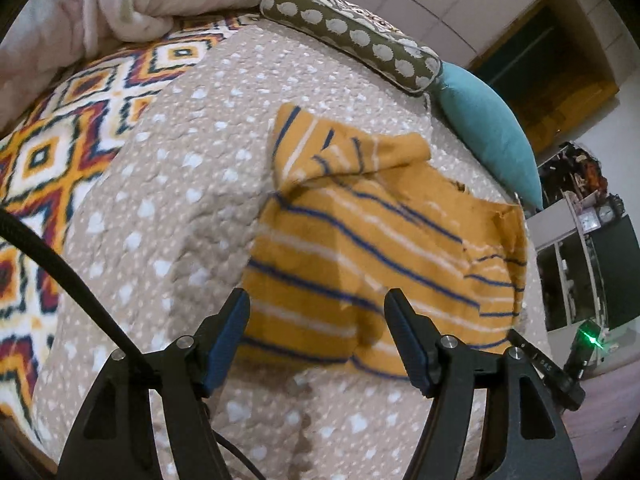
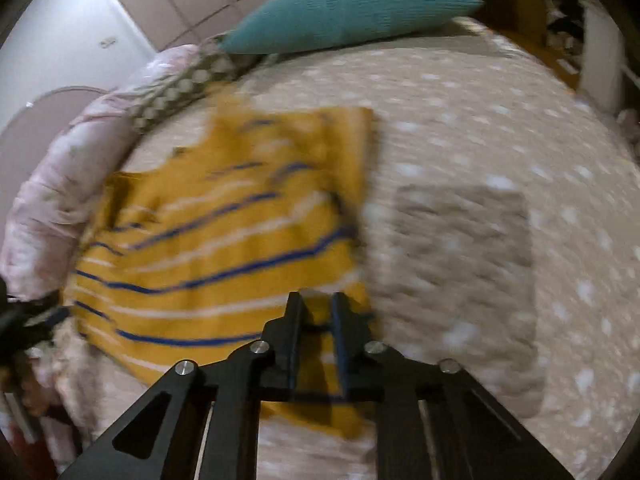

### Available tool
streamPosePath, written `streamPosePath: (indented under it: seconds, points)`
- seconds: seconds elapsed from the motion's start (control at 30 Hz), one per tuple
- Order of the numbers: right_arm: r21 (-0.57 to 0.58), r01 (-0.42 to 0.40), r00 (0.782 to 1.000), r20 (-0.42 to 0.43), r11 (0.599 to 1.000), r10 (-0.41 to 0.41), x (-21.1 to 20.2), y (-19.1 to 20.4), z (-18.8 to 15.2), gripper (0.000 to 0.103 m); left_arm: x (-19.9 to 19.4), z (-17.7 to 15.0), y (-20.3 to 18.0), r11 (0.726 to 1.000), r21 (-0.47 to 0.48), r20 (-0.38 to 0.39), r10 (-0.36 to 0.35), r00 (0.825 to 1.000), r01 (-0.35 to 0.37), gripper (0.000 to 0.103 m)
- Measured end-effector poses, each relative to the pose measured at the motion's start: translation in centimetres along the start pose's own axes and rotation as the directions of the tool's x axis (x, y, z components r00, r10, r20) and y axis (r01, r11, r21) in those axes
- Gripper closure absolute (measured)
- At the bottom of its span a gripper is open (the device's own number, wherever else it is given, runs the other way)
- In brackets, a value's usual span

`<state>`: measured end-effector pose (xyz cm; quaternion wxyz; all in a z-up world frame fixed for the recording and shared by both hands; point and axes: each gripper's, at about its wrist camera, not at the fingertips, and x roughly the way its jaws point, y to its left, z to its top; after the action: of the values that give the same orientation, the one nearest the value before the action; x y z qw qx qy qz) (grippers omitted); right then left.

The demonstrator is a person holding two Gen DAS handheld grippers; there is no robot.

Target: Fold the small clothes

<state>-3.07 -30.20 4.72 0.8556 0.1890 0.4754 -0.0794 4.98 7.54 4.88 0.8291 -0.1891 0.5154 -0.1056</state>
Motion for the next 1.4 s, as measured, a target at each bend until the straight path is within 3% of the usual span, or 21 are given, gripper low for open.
streamPosePath:
  seconds: [0.03,0.07,0.1,0.2,0.3,0.4,0.57,0.7,0.8,0.9,1.03,1.13,1.2,1.3,1.4]
  points:
    - [0.000,0.049,0.999,0.015,0.999,-0.049,-0.1,-1.0,-0.3,0.098,-0.2,-0.4,0.2,1.000,0.008,0.010,0.018,1.000,-0.018,0.035]
    - [0.008,0.096,0.995,0.020,0.995,-0.096,-0.4,-1.8,-0.7,0.091,-0.4,-0.7,0.4,0.999,0.014,0.019,0.034,0.999,-0.034,0.035]
    - [0.027,0.151,0.988,0.020,0.988,-0.151,-1.0,-3.0,-1.0,0.091,-0.5,-0.9,0.6,0.999,0.022,0.029,0.048,0.998,-0.048,0.035]
    - [0.062,0.175,0.983,0.046,0.983,-0.178,-3.0,-4.7,-1.4,0.091,-0.6,-1.6,0.8,0.994,0.052,0.061,0.092,0.994,-0.095,0.035]
    - [0.047,0.099,0.988,0.116,0.994,-0.103,-5.9,-4.0,-1.7,0.090,-0.2,-2.2,-0.1,0.990,0.088,0.075,0.107,0.992,-0.113,0.035]
    - [-0.047,0.026,0.987,0.159,0.999,-0.018,-6.8,-0.8,-1.0,0.090,0.4,-2.6,-1.7,0.984,0.131,0.103,0.107,0.989,-0.120,0.035]
    - [-0.210,-0.019,0.993,0.113,0.977,0.044,-3.0,6.3,1.1,0.090,0.7,-2.3,-3.9,0.976,0.178,0.197,0.093,0.976,-0.129,0.035]
    - [-0.231,-0.037,0.999,0.022,0.972,0.043,2.8,9.2,4.7,0.090,1.1,-1.2,-3.7,0.982,0.167,0.229,0.052,0.972,-0.091,0.034]
    - [-0.201,0.049,0.999,0.021,0.978,-0.046,5.5,8.8,7.8,0.090,1.0,0.0,-2.6,0.985,0.154,0.239,0.035,0.970,-0.074,0.034]
    - [-0.061,0.149,0.988,0.040,0.987,-0.147,7.1,5.7,12.1,0.090,0.4,1.7,-0.7,0.989,0.121,0.278,0.047,0.959,-0.084,0.034]
    - [0.079,0.299,0.947,0.099,0.951,-0.306,6.1,4.2,14.9,0.083,-0.9,2.6,2.1,0.988,0.077,0.363,0.095,0.927,-0.131,0.032]
    - [0.047,0.210,0.962,0.167,0.977,-0.215,3.3,6.6,14.7,0.083,-1.3,2.6,4.1,0.986,0.064,0.396,0.117,0.911,-0.154,0.030]
    - [-0.051,0.145,0.976,0.169,0.988,-0.135,2.6,10.0,13.5,0.083,-1.3,2.9,5.2,0.987,0.062,0.381,0.112,0.918,-0.147,0.030]
    - [-0.241,0.023,0.997,0.072,0.970,-0.006,4.0,16.5,10.3,0.083,-1.8,3.0,6.9,0.993,0.037,0.384,0.092,0.919,-0.114,0.030]
    - [-0.392,-0.064,0.998,-0.020,0.918,0.062,6.6,23.0,7.3,0.083,-2.4,2.9,8.7,0.994,-0.004,0.402,0.102,0.910,-0.110,0.030]
